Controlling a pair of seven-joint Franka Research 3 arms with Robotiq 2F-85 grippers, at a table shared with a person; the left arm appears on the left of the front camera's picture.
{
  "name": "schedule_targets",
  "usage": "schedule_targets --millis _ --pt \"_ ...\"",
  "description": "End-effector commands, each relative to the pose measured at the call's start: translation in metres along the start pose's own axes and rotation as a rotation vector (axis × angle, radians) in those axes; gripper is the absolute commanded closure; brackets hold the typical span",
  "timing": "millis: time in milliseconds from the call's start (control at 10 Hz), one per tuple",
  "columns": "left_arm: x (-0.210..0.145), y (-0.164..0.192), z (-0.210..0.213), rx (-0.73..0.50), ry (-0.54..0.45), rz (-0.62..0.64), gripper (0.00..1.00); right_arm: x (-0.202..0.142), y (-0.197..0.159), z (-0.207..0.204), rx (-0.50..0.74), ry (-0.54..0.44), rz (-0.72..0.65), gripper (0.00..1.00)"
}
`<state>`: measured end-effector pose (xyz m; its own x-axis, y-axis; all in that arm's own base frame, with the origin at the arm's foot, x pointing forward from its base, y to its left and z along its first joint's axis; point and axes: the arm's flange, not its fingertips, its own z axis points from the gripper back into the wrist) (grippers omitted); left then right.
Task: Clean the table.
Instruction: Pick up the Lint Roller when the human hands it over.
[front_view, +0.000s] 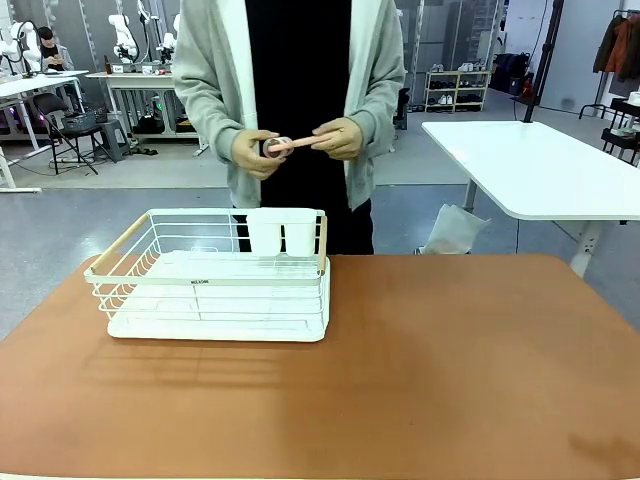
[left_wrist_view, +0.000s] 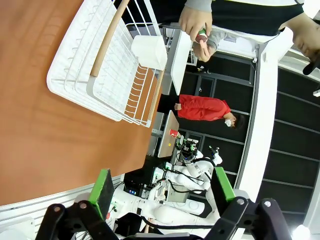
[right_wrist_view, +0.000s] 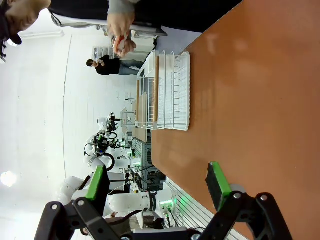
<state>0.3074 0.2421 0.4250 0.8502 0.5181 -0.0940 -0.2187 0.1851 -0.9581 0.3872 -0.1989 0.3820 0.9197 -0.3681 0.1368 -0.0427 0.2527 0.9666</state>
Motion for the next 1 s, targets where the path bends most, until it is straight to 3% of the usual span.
schedule_targets --millis 0,900 --pt "-0.0007 -0.0021 0.0028 -0.017 -0.002 -0.01 0.0 -0.0002 0.0024 -0.0007 0.009 -0.001 -0.001 0.0" --pt "-0.0007 -0.0021 0.0028 -0.017 -0.002 -0.01 0.0 -0.0002 0.0024 -0.0007 0.009 -0.001 -0.001 0.0"
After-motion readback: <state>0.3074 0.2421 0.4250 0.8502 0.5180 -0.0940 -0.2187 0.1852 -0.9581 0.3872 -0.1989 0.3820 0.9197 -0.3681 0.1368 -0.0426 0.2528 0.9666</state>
